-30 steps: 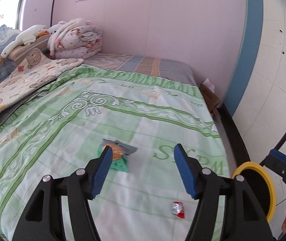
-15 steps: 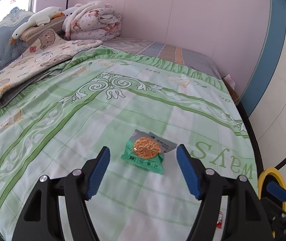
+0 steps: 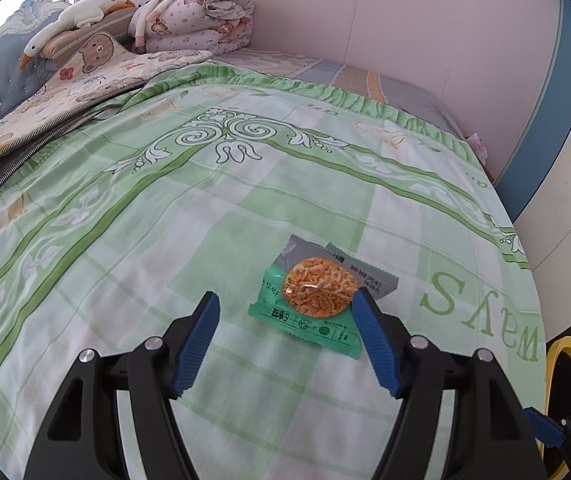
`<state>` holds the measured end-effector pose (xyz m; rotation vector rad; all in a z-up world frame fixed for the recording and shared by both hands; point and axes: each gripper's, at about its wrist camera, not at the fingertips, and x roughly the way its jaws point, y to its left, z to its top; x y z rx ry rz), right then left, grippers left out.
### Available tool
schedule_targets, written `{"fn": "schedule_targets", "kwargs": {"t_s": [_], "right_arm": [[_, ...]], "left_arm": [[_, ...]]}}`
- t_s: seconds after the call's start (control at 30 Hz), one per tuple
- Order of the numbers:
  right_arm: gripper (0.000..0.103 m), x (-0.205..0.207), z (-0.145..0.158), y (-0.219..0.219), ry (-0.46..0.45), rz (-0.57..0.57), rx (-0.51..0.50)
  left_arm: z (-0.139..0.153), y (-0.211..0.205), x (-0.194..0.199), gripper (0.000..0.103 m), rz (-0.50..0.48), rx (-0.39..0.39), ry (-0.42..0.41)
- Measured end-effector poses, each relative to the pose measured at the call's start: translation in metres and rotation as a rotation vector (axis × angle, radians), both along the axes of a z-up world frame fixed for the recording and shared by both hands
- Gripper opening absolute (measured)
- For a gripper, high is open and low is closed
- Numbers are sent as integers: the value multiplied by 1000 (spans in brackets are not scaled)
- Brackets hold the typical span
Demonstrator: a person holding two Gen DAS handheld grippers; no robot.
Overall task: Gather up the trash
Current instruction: 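Move both tools back over the red wrapper and green snack packet, then grasp the red candy wrapper with the right tool while the left tool grasps the green snack packet, then carry the red wrapper and green snack packet over the bin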
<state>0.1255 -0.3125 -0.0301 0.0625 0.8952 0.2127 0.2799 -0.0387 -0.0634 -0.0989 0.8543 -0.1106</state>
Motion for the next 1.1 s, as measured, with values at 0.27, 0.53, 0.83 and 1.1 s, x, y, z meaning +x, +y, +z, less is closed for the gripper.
{"fn": "schedule_targets", "kwargs": {"t_s": [0.27, 0.53, 0.83, 1.1], "right_arm": [[49, -4, -21, 17, 19, 40, -58], [46, -1, -28, 20, 19, 53, -44], [25, 1, -32, 19, 15, 38, -67], [23, -1, -29, 17, 7, 44, -55]], "left_arm": [[-16, -6, 9, 65, -5, 8, 9], [-28, -12, 12, 58, -32, -3, 11], [-31, -12, 10, 15, -51, -31, 16], [-30, -10, 8, 7, -57, -50, 6]]}}
